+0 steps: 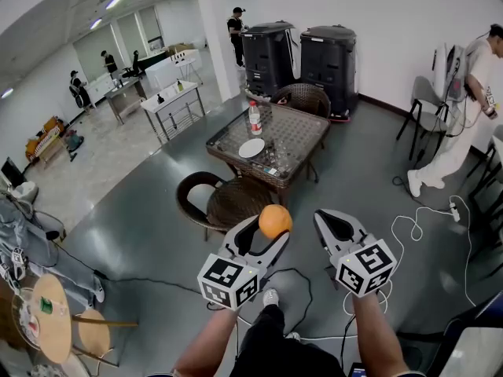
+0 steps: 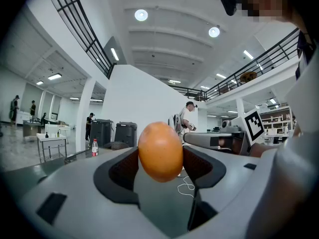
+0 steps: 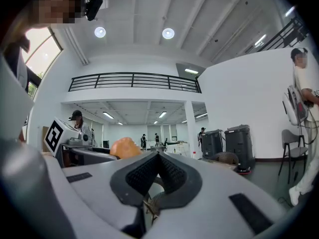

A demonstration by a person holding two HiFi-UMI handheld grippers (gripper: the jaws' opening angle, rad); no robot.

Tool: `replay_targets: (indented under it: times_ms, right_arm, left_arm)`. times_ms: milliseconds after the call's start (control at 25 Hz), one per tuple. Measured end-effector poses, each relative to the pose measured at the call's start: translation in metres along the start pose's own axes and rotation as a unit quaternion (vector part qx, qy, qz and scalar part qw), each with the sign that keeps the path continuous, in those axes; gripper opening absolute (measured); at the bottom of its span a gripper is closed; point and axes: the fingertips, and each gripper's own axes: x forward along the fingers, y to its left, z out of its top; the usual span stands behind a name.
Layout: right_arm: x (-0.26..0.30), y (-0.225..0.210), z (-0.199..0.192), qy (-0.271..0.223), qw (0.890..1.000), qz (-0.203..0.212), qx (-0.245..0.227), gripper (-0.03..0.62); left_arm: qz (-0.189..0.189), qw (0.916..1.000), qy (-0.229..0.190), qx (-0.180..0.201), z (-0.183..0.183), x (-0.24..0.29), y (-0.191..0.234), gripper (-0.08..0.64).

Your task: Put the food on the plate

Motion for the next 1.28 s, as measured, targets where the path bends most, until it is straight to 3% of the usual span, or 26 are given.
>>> replay_targets:
  times_ms: [520,1280]
  right_arm:
    - [0.039,-0.031,-0.014,0.013,1.0,-0.007,0.005,0.003]
    - [0.185,-0.121,-0.018,0.042,0.999,-0.033,0.007,0.003]
  left_arm:
    - [-0.007,0.9999,0.012,-0.006,-0.012,0.037,0.034,0.284]
    - [-0.034,0.999,0.018,-0.023,0.0,0.155,0.165,0.284]
